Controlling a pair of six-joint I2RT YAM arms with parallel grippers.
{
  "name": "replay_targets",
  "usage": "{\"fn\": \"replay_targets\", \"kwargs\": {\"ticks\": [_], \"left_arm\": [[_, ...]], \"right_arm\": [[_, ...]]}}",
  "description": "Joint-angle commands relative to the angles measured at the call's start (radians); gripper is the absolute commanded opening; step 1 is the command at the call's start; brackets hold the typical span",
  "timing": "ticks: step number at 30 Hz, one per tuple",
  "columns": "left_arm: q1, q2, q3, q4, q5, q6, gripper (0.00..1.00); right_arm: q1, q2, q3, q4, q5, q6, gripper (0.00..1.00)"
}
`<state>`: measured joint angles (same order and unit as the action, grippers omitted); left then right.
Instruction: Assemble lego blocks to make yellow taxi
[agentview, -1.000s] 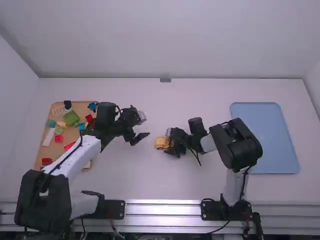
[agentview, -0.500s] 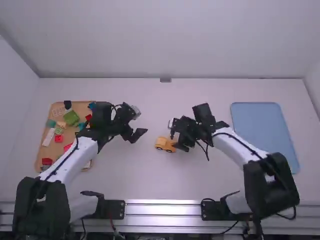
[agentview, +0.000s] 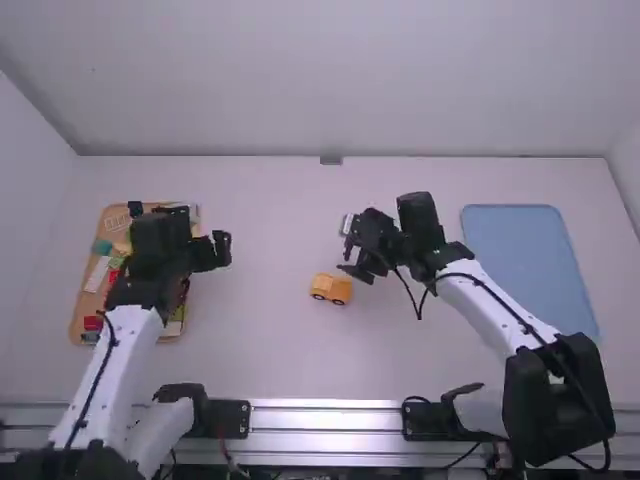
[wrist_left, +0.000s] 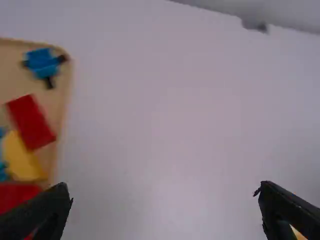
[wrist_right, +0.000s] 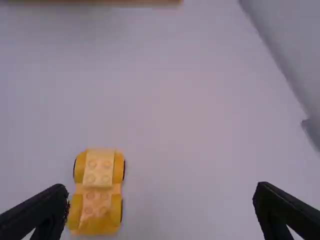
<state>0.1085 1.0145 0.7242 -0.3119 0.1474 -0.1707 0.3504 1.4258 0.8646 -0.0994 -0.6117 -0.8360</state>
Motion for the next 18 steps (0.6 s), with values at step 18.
{"fn": "replay_targets", "kwargs": {"ticks": [18], "left_arm": [[0.037,-0.207,0.045,-0.116,-0.489,-0.267,1.0]], "right_arm": [[0.115,0.019,0.006,0.432,-0.151,0.317,0.99]]}}
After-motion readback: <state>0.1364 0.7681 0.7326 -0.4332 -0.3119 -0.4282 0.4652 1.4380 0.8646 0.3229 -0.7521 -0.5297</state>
